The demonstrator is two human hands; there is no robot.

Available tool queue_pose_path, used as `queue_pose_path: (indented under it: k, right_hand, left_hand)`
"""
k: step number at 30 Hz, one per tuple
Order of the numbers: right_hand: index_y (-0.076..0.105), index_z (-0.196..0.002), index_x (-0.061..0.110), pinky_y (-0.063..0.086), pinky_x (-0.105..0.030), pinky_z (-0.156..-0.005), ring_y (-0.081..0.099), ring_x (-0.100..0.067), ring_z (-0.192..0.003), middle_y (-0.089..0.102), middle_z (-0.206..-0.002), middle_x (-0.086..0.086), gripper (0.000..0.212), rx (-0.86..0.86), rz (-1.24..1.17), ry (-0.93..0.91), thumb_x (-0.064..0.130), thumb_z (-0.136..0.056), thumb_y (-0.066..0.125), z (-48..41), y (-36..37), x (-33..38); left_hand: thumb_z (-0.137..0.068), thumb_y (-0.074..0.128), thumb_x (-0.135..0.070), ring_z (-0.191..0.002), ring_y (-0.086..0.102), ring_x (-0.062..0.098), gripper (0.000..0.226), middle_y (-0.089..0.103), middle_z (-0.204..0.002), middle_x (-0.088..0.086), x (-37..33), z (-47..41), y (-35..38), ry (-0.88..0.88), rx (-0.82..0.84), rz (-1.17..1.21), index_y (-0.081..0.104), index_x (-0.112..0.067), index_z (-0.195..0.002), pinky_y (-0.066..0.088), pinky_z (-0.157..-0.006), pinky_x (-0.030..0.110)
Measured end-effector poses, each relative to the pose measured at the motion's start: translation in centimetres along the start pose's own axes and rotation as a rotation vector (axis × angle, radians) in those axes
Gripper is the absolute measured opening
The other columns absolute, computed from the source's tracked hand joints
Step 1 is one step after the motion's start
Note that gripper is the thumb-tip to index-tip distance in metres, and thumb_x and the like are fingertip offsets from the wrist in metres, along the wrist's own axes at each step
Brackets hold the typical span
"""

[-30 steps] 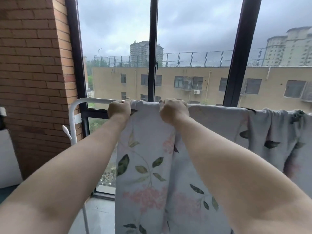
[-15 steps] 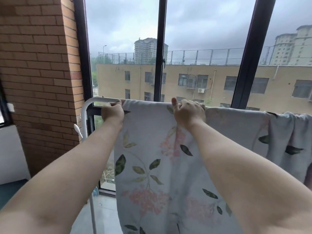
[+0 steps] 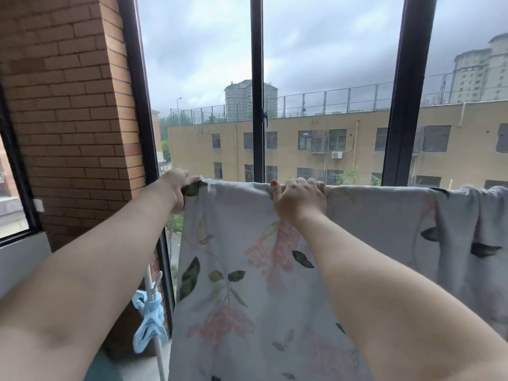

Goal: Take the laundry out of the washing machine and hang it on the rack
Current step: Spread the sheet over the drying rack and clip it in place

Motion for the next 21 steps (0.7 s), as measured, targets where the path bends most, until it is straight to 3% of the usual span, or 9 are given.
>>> queue_pose_path:
  k: [3, 6, 11, 14, 16, 21]
  right_hand:
    - [0.062, -0.113, 0.018, 0.028, -0.044, -0.105, 0.048, -0.029, -0.119, 0.062, -0.12, -0.007, 0.064, 0.018, -0.01, -0.006, 0.06, -0.1, 0.015, 0.0, 0.3, 0.1]
    - [0.061, -0.114, 0.018, 0.027, -0.044, -0.105, 0.048, -0.029, -0.118, 0.062, -0.12, -0.007, 0.064, 0.02, -0.014, -0.001, 0.06, -0.1, 0.015, -0.2, 0.3, 0.1]
    - [0.063, -0.113, 0.018, 0.028, -0.043, -0.103, 0.048, -0.029, -0.117, 0.062, -0.12, -0.007, 0.068, 0.019, 0.0, -0.002, 0.062, -0.099, 0.013, -0.2, 0.4, 0.2]
    - [0.064, -0.113, 0.016, 0.029, -0.044, -0.104, 0.048, -0.03, -0.117, 0.062, -0.119, -0.008, 0.073, 0.001, 0.013, 0.001, 0.063, -0.099, 0.01, -0.2, 0.3, 0.1]
    - [0.064, -0.113, 0.015, 0.029, -0.045, -0.104, 0.049, -0.03, -0.117, 0.062, -0.119, -0.008, 0.075, 0.002, 0.02, 0.0, 0.062, -0.099, 0.007, -0.2, 0.3, -0.1]
    - [0.064, -0.117, 0.016, 0.027, -0.045, -0.108, 0.047, -0.03, -0.12, 0.061, -0.121, -0.009, 0.072, 0.007, 0.014, 0.002, 0.056, -0.102, 0.006, -0.4, 0.5, -0.2]
  left_hand:
    - [-0.101, 0.05, -0.03, -0.07, 0.065, 0.019, 0.033, 0.069, -0.081, -0.002, 0.0, -0.6, -0.1, -0.045, -0.052, -0.049, 0.065, -0.017, -0.074, 0.058, -0.072, 0.038]
    - [-0.099, 0.054, -0.023, -0.07, 0.064, 0.022, 0.02, 0.066, -0.084, 0.003, -0.9, -0.9, 0.1, -0.005, -0.086, -0.112, 0.065, -0.015, -0.085, 0.057, -0.082, 0.041]
    - [-0.092, 0.06, -0.01, -0.095, 0.068, 0.023, 0.018, 0.07, -0.104, 0.005, -2.3, -2.2, -1.3, 0.131, -0.2, -0.188, 0.071, -0.014, -0.106, 0.057, -0.089, 0.042]
    - [-0.089, 0.066, -0.009, -0.083, 0.065, 0.018, 0.004, 0.066, -0.085, 0.003, -3.2, -2.9, -2.8, 0.222, -0.307, -0.155, 0.066, -0.012, -0.09, 0.054, -0.077, 0.032]
    - [-0.088, 0.066, -0.006, -0.071, 0.059, 0.014, 0.008, 0.059, -0.076, 0.0, -4.0, -3.0, -4.0, 0.315, -0.368, -0.137, 0.062, -0.012, -0.084, 0.049, -0.07, 0.028]
    - [-0.081, 0.061, 0.008, -0.091, 0.067, 0.024, 0.025, 0.069, -0.102, 0.011, -3.8, -3.3, -6.4, 0.443, -0.396, -0.136, 0.061, -0.017, -0.085, 0.055, -0.072, 0.03]
Point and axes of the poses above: each hand's wrist, its own z-axis away from the middle knuckle, its own y-axis out of the palm, x = y × z, the point moved 8 cm from there along -z, towards the middle knuckle
